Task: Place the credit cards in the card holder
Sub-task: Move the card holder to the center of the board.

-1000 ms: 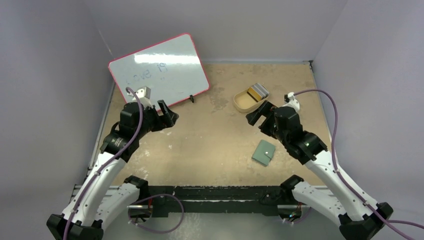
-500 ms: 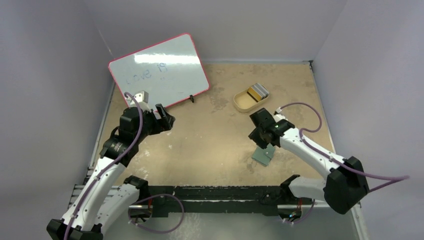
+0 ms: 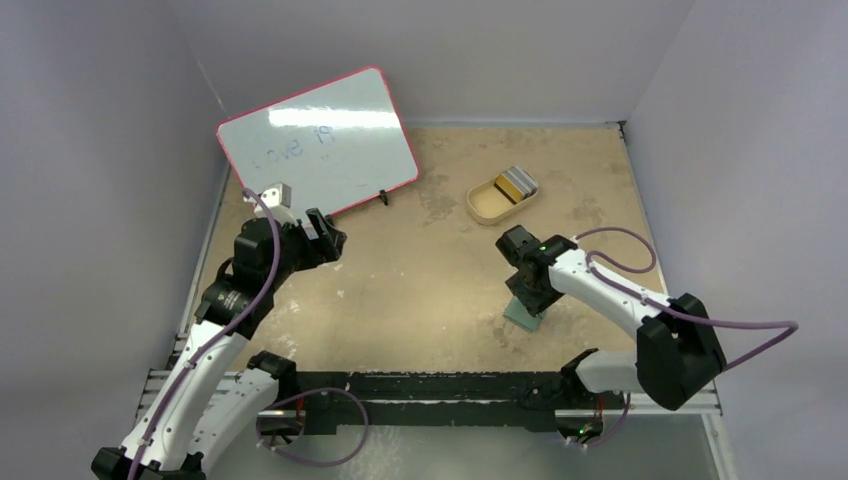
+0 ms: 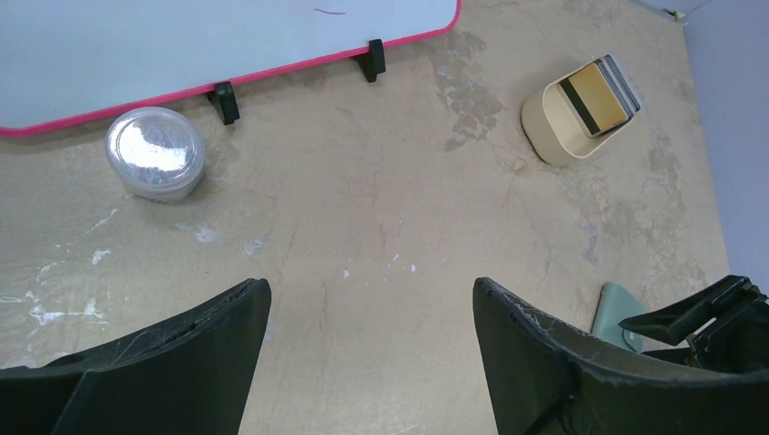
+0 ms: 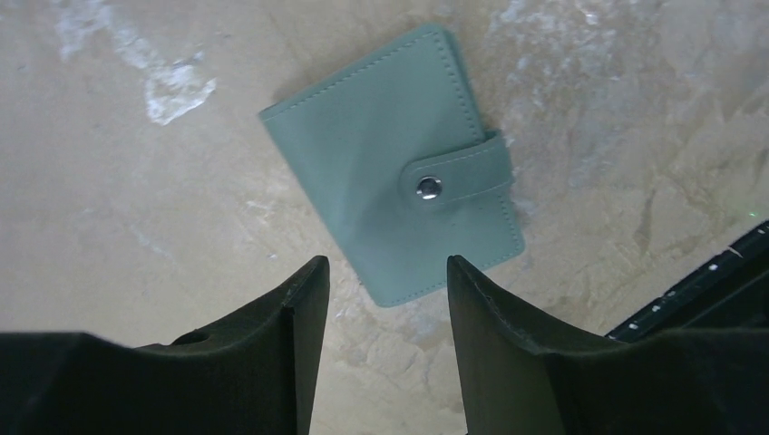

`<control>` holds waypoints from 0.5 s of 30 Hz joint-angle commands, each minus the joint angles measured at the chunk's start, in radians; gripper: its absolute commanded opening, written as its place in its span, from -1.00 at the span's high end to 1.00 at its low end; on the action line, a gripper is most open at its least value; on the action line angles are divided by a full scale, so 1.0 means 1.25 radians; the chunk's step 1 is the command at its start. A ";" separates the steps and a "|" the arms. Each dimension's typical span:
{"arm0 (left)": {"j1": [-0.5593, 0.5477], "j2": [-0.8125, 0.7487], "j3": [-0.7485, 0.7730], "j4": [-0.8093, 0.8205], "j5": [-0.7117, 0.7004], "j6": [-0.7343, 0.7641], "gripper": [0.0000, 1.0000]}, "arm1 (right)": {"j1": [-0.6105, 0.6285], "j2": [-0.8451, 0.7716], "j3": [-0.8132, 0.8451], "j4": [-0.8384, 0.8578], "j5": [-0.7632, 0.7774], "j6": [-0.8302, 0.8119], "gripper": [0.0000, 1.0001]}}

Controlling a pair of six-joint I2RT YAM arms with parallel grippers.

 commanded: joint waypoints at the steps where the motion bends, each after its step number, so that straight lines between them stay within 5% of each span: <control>1: 0.005 -0.007 0.008 0.016 -0.009 0.024 -0.62 | -0.006 0.039 0.014 -0.104 0.057 0.087 -0.06; 15: 0.005 0.010 0.004 0.019 -0.006 0.020 -0.62 | -0.021 0.142 -0.012 -0.052 0.104 0.095 -0.05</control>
